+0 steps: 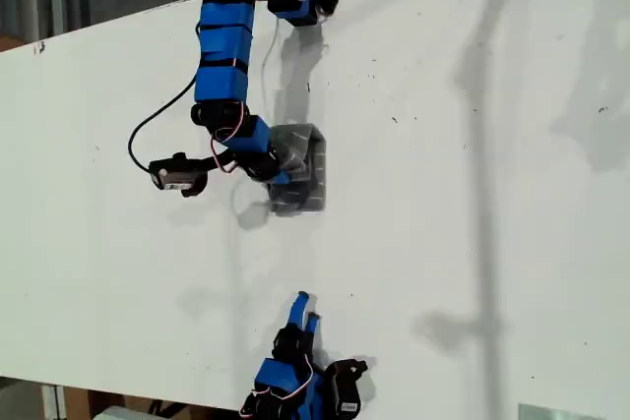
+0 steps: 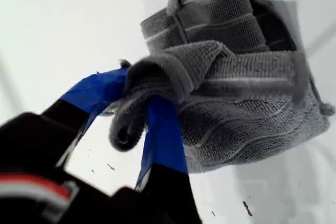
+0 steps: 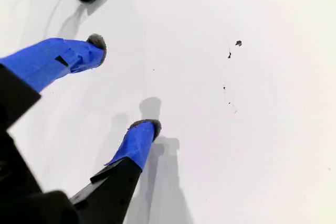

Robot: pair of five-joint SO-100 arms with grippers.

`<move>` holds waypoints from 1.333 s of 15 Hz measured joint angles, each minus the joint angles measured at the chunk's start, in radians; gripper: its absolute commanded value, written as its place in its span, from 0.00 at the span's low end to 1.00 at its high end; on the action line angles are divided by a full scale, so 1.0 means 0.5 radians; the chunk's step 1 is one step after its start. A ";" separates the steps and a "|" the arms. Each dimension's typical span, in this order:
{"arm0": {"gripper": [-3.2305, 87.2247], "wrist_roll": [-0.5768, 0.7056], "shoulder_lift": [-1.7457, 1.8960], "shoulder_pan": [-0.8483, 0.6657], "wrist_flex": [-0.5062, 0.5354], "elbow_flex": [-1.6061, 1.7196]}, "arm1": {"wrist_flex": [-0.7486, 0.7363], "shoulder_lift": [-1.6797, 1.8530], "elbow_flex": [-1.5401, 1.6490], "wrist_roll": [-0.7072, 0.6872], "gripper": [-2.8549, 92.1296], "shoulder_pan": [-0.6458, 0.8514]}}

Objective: Grasp corners of a square towel and fold twice.

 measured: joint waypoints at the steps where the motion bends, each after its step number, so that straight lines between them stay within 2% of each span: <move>1: 0.32 0.000 0.000 0.000 0.000 0.000 | 0.006 -0.009 -0.046 -0.028 0.40 0.000; 4: 0.32 0.000 0.000 0.000 0.000 0.000 | 0.080 0.021 -0.092 -0.046 0.41 -0.003; 6: 0.32 0.000 0.000 0.000 0.000 0.000 | 0.104 0.202 -0.034 -0.043 0.30 0.021; 7: 0.32 0.000 0.000 0.000 0.000 0.000 | 0.086 0.383 0.147 -0.015 0.22 0.052; 11: 0.32 0.000 0.000 0.000 0.000 0.000 | -0.249 1.019 1.221 0.209 0.33 0.101; 14: 0.32 0.000 0.000 0.000 0.000 0.000 | -0.439 1.488 1.835 0.411 0.33 0.077; 16: 0.32 0.000 0.000 0.000 0.000 0.000 | -0.476 2.237 2.387 0.638 0.35 0.000; 18: 0.32 0.000 0.000 0.000 0.000 0.000 | -0.316 3.261 2.921 0.847 0.48 -0.132; 20: 0.32 0.000 0.000 0.000 0.000 0.003 | -0.239 3.682 3.022 0.948 0.34 -0.291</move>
